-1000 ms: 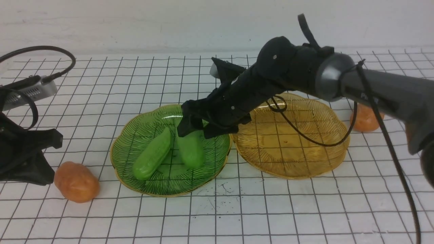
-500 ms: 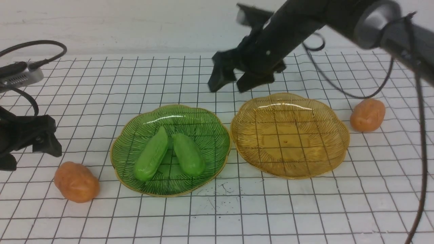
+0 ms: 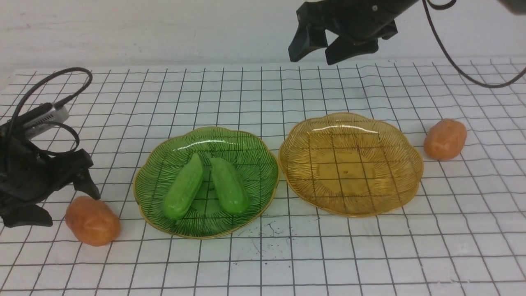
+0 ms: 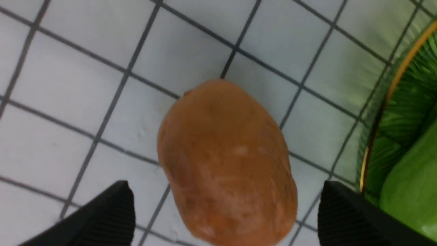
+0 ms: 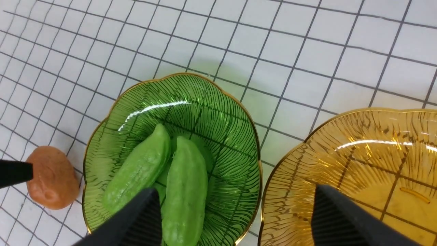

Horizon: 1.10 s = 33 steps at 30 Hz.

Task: Put different types of vegetables on the plate.
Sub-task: 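Pick up the potato beside the plates and place it on a plate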

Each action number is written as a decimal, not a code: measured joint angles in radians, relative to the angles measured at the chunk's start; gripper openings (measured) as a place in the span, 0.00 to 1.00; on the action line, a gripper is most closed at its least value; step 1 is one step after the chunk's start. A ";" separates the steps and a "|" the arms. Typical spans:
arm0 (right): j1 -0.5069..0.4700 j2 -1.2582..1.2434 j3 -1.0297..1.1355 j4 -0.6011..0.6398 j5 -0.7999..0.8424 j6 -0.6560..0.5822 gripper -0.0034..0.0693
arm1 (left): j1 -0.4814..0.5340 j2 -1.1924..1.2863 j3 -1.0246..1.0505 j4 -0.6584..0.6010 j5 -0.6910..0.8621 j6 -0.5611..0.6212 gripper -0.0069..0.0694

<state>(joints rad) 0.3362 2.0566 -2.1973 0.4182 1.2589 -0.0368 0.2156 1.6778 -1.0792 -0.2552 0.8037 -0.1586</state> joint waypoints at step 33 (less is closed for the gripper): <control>-0.348 0.080 0.000 -0.307 0.003 0.159 0.78 | -0.225 0.028 -0.509 -0.314 0.195 0.369 0.79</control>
<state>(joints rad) -0.0114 2.1364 -2.1973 0.1114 1.2616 0.1218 -0.0094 1.7061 -1.5878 -0.5694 0.9990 0.2108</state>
